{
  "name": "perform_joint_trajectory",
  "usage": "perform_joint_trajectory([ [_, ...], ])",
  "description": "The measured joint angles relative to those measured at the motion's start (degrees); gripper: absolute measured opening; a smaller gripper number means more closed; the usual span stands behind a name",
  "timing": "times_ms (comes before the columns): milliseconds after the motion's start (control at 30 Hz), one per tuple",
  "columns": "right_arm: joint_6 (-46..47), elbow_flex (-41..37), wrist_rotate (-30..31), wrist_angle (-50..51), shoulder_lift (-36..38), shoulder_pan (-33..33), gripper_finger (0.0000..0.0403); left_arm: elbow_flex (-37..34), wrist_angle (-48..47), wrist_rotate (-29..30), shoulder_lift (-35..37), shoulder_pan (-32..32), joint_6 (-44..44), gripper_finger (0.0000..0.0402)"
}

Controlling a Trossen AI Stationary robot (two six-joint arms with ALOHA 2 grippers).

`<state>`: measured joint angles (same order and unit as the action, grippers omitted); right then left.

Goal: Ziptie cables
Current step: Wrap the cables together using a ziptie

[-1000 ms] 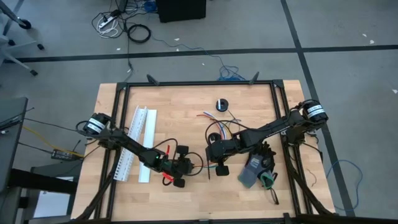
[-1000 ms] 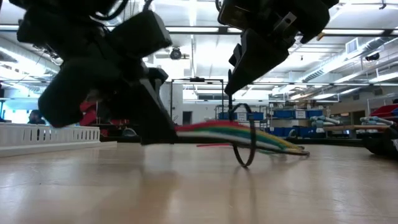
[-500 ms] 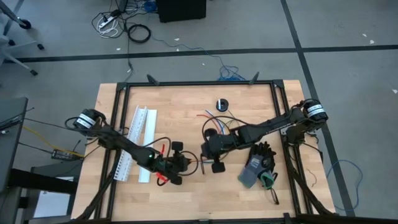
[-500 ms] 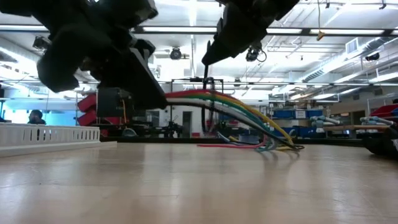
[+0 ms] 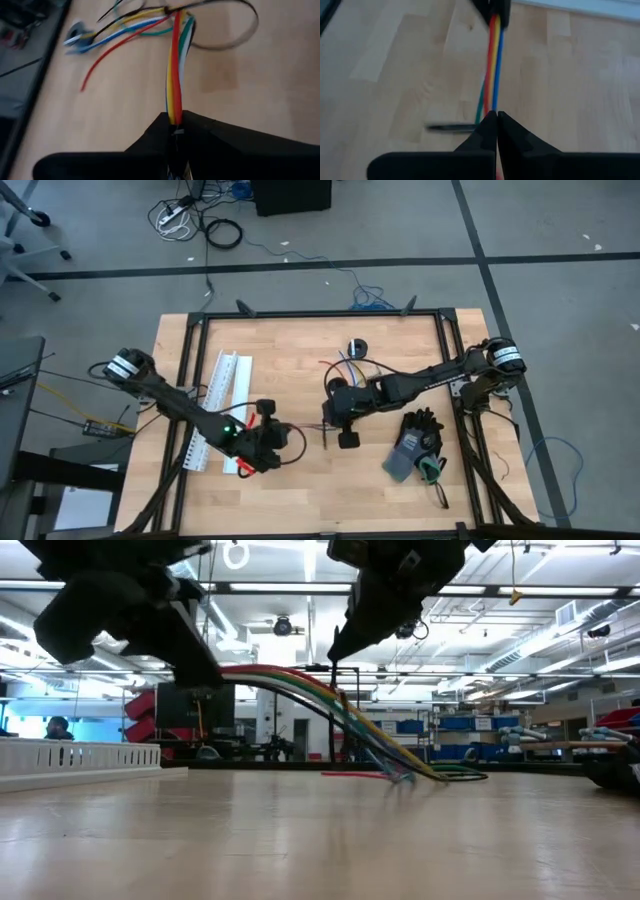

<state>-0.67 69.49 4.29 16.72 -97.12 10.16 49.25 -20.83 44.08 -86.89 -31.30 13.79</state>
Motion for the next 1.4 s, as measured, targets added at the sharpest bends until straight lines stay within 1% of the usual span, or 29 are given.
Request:
perform_joint_trajectory([
  [267, 0.0, 0.0, 0.0, 2.2, 0.4, -0.9, 0.0000, 0.0, -14.7, 6.9, 7.6, -3.9, 11.0, 0.0023],
  [367, -0.2, 0.0, 0.2, 3.7, 1.8, -1.6, 0.0000, 0.0, -20.0, 8.4, 9.8, -5.6, 15.5, 0.0023],
  [533, -0.6, 0.0, 2.9, 6.8, 5.0, -3.2, 0.0000, 0.0, -24.0, 11.1, 11.8, -8.1, 20.5, 0.0023],
  [733, -0.4, 0.0, 3.2, 11.5, 6.0, -5.6, 0.0000, 0.0, -26.0, 15.3, 13.0, -10.9, 23.0, 0.0023],
  [833, 0.6, -0.8, 3.1, 12.0, 5.7, -6.4, 0.0000, 0.0, -30.2, 17.5, 14.7, -12.5, 28.2, 0.0023],
  [933, 0.9, -2.4, 1.4, 12.1, 5.3, -6.6, 0.0000, 0.0, -34.2, 19.8, 16.6, -14.1, 33.2, 0.0023],
  [1000, 1.4, -3.5, 1.0, 11.8, 5.3, -6.6, 0.0000, 0.0, -36.4, 19.8, 17.8, -15.0, 35.7, 0.0023],
  [1100, 1.9, -4.7, 0.3, 9.5, 5.3, -5.9, 0.0000, 0.0, -36.8, 20.0, 18.8, -15.7, 36.4, 0.0023],
  [1167, 1.2, -5.3, 0.2, 5.3, 5.3, -5.0, 0.0000, 0.0, -36.4, 20.0, 18.9, -15.9, 36.2, 0.0023],
  [1333, -4.7, -5.4, -0.1, -7.7, 5.3, -2.5, 0.0000, 0.0, -35.8, 20.0, 18.8, -15.9, 36.1, 0.0023],
  [1400, -7.7, -5.4, 0.0, -11.2, 5.3, -1.7, 0.0000, 0.0, -35.8, 20.0, 18.8, -15.9, 36.1, 0.0023],
])
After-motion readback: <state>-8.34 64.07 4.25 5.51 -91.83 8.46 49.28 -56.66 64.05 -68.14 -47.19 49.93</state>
